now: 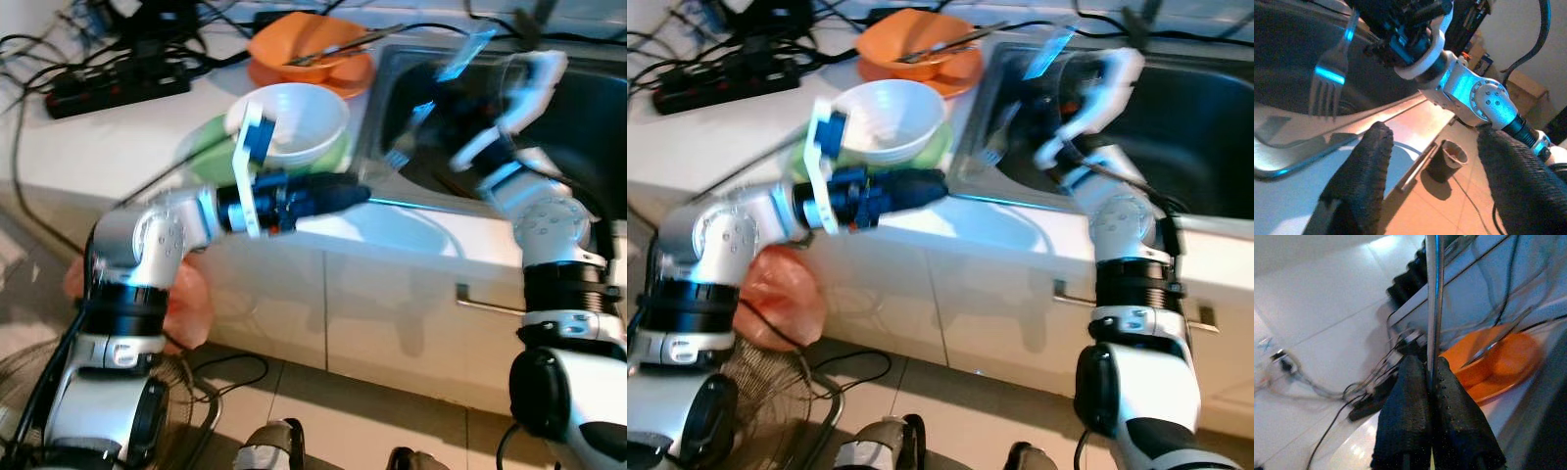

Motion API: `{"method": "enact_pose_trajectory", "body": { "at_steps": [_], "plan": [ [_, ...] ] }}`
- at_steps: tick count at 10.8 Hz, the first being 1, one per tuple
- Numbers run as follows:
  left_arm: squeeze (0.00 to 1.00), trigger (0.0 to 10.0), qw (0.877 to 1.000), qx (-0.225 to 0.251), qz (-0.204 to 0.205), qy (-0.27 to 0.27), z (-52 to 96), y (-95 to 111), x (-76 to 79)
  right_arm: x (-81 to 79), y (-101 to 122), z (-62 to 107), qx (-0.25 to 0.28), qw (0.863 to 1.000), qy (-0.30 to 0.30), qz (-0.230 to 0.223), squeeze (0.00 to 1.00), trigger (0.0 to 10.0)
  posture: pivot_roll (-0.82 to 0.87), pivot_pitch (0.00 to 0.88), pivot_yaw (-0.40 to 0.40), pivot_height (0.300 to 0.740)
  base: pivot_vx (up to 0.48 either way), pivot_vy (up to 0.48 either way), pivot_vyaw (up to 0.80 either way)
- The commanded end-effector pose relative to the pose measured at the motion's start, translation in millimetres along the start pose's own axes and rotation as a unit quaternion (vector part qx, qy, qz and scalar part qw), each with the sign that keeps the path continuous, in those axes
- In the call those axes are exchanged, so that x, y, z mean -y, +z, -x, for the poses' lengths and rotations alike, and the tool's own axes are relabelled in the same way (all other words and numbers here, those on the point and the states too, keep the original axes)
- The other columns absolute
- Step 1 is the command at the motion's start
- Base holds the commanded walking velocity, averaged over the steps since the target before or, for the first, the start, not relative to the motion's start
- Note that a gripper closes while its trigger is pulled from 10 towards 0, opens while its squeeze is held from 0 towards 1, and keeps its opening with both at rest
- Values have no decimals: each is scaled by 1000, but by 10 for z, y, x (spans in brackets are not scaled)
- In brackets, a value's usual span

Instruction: Kitchen organization

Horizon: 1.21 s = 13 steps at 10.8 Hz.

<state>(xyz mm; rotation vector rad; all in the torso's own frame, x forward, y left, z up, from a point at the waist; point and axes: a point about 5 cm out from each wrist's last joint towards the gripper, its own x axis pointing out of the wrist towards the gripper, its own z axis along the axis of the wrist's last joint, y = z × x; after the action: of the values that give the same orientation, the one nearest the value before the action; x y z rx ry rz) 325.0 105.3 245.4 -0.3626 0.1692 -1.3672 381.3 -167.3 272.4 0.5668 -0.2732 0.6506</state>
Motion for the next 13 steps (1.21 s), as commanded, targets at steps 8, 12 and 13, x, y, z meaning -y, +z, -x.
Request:
{"method": "enact_pose_trajectory", "body": {
  "at_steps": [8, 12, 13],
  "plan": [
    [1000, 10000, 972, 53, -73, 216, 118, -116, -55, 378, -40, -11, -64, 915, -195, 347, 0, 10000, 184, 145, 73, 740, 0, 0, 0],
    [1000, 10000, 954, 43, -81, 285, 29, -459, -125, 603, 3, 165, -86, 845, -272, 453, 0, 10000, 185, 147, 69, 740, 0, 0, 0],
    [1000, 10000, 956, 42, -82, 278, -15, -460, -102, 686, -85, 236, -131, 827, -280, 469, 0, 10000, 190, 146, 70, 740, 0, 0, 0]
  ]
}}
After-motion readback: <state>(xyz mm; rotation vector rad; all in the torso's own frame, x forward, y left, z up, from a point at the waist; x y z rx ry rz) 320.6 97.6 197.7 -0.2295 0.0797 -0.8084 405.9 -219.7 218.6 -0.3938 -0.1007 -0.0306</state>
